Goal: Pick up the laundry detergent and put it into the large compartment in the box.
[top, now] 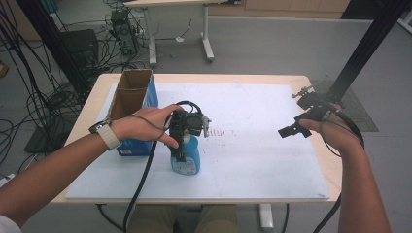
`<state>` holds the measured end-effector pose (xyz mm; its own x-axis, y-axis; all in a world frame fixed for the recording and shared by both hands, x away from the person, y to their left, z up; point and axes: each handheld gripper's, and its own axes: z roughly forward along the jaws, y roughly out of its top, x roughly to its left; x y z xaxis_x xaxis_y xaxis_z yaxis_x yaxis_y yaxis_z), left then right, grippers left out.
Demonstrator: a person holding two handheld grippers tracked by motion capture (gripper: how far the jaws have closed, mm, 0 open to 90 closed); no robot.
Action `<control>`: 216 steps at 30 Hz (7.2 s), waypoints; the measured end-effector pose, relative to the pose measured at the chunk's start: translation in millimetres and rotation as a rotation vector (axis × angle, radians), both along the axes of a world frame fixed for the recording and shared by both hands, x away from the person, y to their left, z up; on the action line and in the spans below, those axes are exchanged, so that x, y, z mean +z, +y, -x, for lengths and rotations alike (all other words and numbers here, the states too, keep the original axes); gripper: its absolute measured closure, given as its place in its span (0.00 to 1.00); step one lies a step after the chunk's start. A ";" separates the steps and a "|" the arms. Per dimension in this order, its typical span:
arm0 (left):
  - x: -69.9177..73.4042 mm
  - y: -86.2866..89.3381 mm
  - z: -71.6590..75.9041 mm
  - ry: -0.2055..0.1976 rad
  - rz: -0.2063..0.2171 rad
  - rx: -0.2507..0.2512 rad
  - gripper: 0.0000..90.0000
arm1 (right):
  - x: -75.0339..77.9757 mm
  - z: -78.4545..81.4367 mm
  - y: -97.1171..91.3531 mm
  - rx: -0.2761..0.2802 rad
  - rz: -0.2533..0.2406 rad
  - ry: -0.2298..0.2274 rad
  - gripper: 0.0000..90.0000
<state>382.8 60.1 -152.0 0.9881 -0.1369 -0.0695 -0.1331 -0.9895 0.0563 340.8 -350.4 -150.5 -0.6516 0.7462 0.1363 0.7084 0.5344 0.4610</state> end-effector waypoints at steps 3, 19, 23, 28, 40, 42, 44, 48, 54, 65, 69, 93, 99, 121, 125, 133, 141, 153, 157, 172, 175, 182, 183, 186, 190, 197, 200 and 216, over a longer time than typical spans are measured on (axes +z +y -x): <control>-0.9 1.2 0.3 -0.003 0.005 0.000 0.18 | -0.3 0.5 -0.5 -0.002 0.000 0.000 0.09; -1.9 3.1 3.1 -0.009 0.016 -0.009 0.33 | 0.1 2.0 1.1 0.001 0.003 -0.015 0.09; -1.9 2.3 4.0 -0.012 0.013 -0.010 0.37 | 1.0 3.1 1.1 0.002 0.002 -0.021 0.09; -2.0 3.4 5.6 -0.019 0.017 -0.008 0.40 | 1.8 3.3 1.9 0.004 0.003 -0.023 0.09; -1.6 3.8 13.9 -0.058 0.020 -0.003 0.44 | 0.3 2.8 2.3 0.004 0.002 -0.022 0.09; -1.7 4.1 14.5 -0.060 0.021 -0.003 0.44 | -0.2 2.7 2.5 0.005 0.002 -0.021 0.09; -1.7 4.1 14.7 -0.061 0.020 -0.002 0.44 | -0.6 2.5 2.6 0.005 0.002 -0.020 0.09; -1.6 4.6 14.6 -0.060 0.022 0.001 0.44 | 0.1 2.9 2.5 0.005 0.001 -0.023 0.09; -1.8 4.9 13.7 -0.060 0.024 -0.001 0.44 | 1.4 3.1 2.4 0.003 0.003 -0.022 0.09; -1.8 6.2 14.0 -0.061 0.028 -0.004 0.44 | 2.6 4.5 2.1 0.001 0.003 -0.025 0.09; -1.8 6.1 13.8 -0.059 0.028 -0.004 0.44 | 2.0 3.8 2.6 0.004 0.001 -0.026 0.09; -2.1 6.8 14.7 -0.061 0.032 -0.005 0.44 | 1.2 4.0 1.0 0.003 -0.002 -0.023 0.09; -2.1 7.0 14.5 -0.061 0.032 -0.004 0.44 | 0.9 3.7 1.4 0.004 -0.002 -0.024 0.09; -2.0 7.0 14.7 -0.063 0.032 -0.004 0.44 | 2.8 4.4 2.6 0.003 -0.001 -0.029 0.09; -2.0 6.6 14.6 -0.063 0.030 -0.005 0.44 | 2.1 4.0 2.8 0.002 0.001 -0.026 0.09; -2.1 8.2 13.3 -0.056 0.036 0.000 0.44 | 3.3 4.8 2.3 0.000 0.002 -0.026 0.09; -2.4 8.2 13.1 -0.055 0.037 0.000 0.44 | 3.7 4.6 2.9 0.003 0.002 -0.027 0.09; -2.1 8.6 12.2 -0.051 0.038 -0.004 0.44 | 2.1 3.9 2.7 0.004 -0.001 -0.025 0.10; -2.2 8.4 12.3 -0.051 0.037 -0.003 0.44 | 0.8 2.6 2.9 0.006 -0.001 -0.022 0.10; -2.2 8.1 12.5 -0.052 0.037 0.000 0.44 | 0.0 2.6 1.3 0.007 -0.003 -0.021 0.10; -2.1 8.1 13.4 -0.055 0.037 0.003 0.44 | 0.0 2.9 0.9 0.006 -0.004 -0.022 0.10; -2.3 8.8 14.3 -0.058 0.040 0.007 0.44 | 0.6 3.8 0.4 0.006 -0.005 -0.025 0.10; -2.2 9.0 14.2 -0.058 0.041 0.008 0.44 | 0.7 4.0 0.1 0.006 -0.006 -0.026 0.10; -1.7 7.2 14.0 -0.057 0.033 0.010 0.44 | 1.1 4.9 -0.5 0.005 -0.006 -0.027 0.10; -0.6 1.9 16.6 -0.064 0.017 0.005 0.44 | 1.6 5.7 -1.9 0.003 -0.006 -0.029 0.10; 4.5 6.1 16.1 -0.067 0.033 0.028 0.44 | 1.7 8.1 -4.1 0.000 -0.009 -0.033 0.10; 10.1 6.6 17.4 -0.066 0.030 0.041 0.44 | 1.1 8.1 -4.5 -0.002 -0.009 -0.032 0.10; 50.7 6.2 29.9 -0.076 0.016 0.156 0.44 | 3.9 11.3 -1.7 0.003 -0.008 -0.043 0.10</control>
<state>353.0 66.3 -101.3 0.9998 0.0183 0.0069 0.0178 -0.9976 0.0676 329.5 -352.0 -146.6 -0.6594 0.7430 0.1144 0.6863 0.5329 0.4950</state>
